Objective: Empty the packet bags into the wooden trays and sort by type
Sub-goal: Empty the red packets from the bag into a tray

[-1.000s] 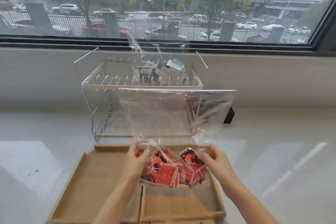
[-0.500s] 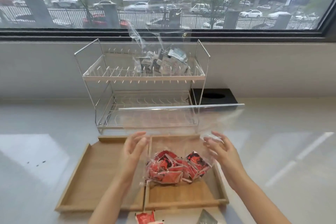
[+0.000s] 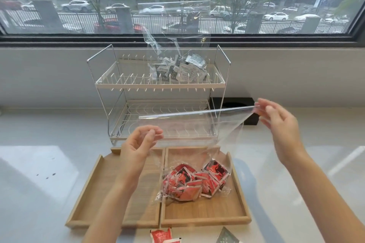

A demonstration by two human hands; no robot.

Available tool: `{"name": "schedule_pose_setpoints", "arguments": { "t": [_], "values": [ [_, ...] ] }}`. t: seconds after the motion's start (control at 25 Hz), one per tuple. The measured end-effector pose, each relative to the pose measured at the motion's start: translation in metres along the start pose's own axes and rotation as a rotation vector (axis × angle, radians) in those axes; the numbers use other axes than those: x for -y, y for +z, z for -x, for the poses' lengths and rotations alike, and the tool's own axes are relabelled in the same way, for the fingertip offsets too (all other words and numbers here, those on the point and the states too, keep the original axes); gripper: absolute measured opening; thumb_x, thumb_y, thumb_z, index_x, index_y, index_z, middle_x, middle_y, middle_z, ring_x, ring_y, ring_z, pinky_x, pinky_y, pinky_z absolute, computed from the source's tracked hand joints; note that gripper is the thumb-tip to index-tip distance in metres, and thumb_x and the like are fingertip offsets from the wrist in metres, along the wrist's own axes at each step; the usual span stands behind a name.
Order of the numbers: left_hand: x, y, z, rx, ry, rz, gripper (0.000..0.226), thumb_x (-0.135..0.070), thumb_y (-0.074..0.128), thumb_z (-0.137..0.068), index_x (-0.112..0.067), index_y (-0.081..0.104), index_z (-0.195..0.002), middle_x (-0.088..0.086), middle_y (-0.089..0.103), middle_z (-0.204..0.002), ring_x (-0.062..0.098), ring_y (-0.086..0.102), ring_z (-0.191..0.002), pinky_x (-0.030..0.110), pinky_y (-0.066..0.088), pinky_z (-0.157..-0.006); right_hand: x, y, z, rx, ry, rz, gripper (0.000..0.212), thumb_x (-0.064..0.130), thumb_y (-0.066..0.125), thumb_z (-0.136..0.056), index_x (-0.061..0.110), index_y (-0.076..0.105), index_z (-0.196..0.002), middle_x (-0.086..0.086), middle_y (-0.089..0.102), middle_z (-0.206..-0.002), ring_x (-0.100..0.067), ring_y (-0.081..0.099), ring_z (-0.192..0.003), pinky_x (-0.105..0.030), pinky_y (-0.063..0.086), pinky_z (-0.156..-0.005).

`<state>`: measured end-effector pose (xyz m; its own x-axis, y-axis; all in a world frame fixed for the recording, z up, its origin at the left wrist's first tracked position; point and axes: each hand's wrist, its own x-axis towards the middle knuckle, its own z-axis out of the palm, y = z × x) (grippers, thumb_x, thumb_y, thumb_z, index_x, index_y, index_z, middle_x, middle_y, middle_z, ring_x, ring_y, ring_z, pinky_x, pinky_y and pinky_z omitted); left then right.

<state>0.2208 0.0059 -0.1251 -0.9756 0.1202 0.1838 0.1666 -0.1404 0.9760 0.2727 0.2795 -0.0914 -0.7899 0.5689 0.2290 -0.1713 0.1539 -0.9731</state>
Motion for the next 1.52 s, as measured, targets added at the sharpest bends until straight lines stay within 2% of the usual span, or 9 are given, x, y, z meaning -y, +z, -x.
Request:
{"name": "schedule_pose_setpoints", "arguments": {
  "t": [0.24,0.44,0.52,0.64,0.8,0.96,1.16,1.36,1.52],
  "values": [
    [-0.016,0.011,0.006,0.080,0.083,-0.054,0.015,-0.030,0.056,-0.074,-0.020,0.064,-0.083,-0.011,0.072,-0.080,0.009,0.068,-0.083,0.018,0.052,-0.081,0.077,0.050,-0.007,0.356,-0.354,0.473,0.023,0.016,0.047,-0.091,0.022,0.068,-0.097,0.007,0.070,-0.089,0.000,0.062,-0.090,-0.006,0.040,-0.084],
    [-0.022,0.012,0.013,0.174,0.118,-0.110,0.012,-0.022,0.056,-0.077,-0.020,0.067,-0.081,-0.009,0.071,-0.078,0.007,0.067,-0.079,0.014,0.050,-0.072,0.085,0.099,0.001,1.223,-0.110,0.806,0.028,0.033,0.045,-0.092,0.017,0.068,-0.097,0.014,0.069,-0.083,-0.010,0.066,-0.087,-0.021,0.049,-0.087],
    [-0.023,0.009,0.017,0.160,0.119,-0.115,0.011,-0.023,0.057,-0.074,-0.024,0.068,-0.074,-0.011,0.070,-0.073,0.002,0.064,-0.073,0.012,0.049,-0.066,0.079,0.104,0.002,1.359,0.075,0.739,0.031,0.036,0.042,-0.093,0.016,0.066,-0.097,0.016,0.067,-0.071,-0.009,0.064,-0.081,-0.024,0.051,-0.082],
    [-0.023,0.008,0.019,0.152,0.134,-0.146,0.011,-0.020,0.058,-0.074,-0.016,0.067,-0.079,-0.006,0.069,-0.076,-0.001,0.061,-0.073,0.010,0.047,-0.062,0.068,0.104,0.002,1.365,0.186,0.622,0.034,0.033,0.040,-0.095,0.011,0.065,-0.101,0.010,0.065,-0.081,-0.003,0.059,-0.072,-0.018,0.049,-0.071],
    [-0.027,0.014,0.021,0.195,0.159,-0.160,0.013,-0.006,0.057,-0.079,-0.010,0.067,-0.086,0.012,0.064,-0.093,-0.001,0.063,-0.077,0.009,0.048,-0.063,0.055,0.103,0.004,1.457,0.167,0.632,0.039,0.033,0.039,-0.095,0.007,0.062,-0.113,-0.004,0.061,-0.103,-0.014,0.055,-0.090,-0.022,0.048,-0.085],
    [-0.030,0.016,0.024,0.178,0.160,-0.157,0.015,-0.018,0.055,-0.074,-0.018,0.066,-0.084,0.010,0.064,-0.094,-0.002,0.063,-0.071,0.008,0.047,-0.062,0.058,0.095,0.003,1.469,0.240,0.495,0.027,0.020,0.043,-0.095,0.006,0.064,-0.103,0.009,0.066,-0.084,-0.001,0.060,-0.076,-0.010,0.047,-0.071],
    [-0.026,0.014,0.022,0.195,0.149,-0.152,0.016,-0.023,0.055,-0.074,-0.024,0.067,-0.084,0.004,0.067,-0.091,0.000,0.061,-0.075,0.014,0.051,-0.071,0.053,0.094,0.002,1.469,0.240,0.466,0.018,0.016,0.045,-0.093,0.018,0.062,-0.086,0.000,0.056,-0.083,-0.007,0.052,-0.075,-0.013,0.046,-0.071],
    [-0.024,0.012,0.022,0.241,0.136,-0.100,0.019,-0.019,0.055,-0.074,-0.016,0.072,-0.083,-0.015,0.070,-0.088,-0.001,0.064,-0.086,0.011,0.049,-0.071,0.052,0.095,0.006,1.429,0.280,0.465,0.020,0.021,0.047,-0.092,0.021,0.063,-0.081,0.007,0.059,-0.075,-0.001,0.056,-0.062,-0.012,0.045,-0.060],
    [-0.025,0.009,0.023,0.269,0.082,-0.137,0.032,-0.026,0.056,-0.074,-0.033,0.062,-0.104,-0.007,0.072,-0.093,0.005,0.065,-0.090,0.011,0.049,-0.074,0.049,0.096,0.008,1.402,0.194,0.484,0.018,0.021,0.046,-0.092,0.018,0.062,-0.084,0.007,0.059,-0.075,-0.002,0.055,-0.064,-0.012,0.045,-0.062]
  ]
}}
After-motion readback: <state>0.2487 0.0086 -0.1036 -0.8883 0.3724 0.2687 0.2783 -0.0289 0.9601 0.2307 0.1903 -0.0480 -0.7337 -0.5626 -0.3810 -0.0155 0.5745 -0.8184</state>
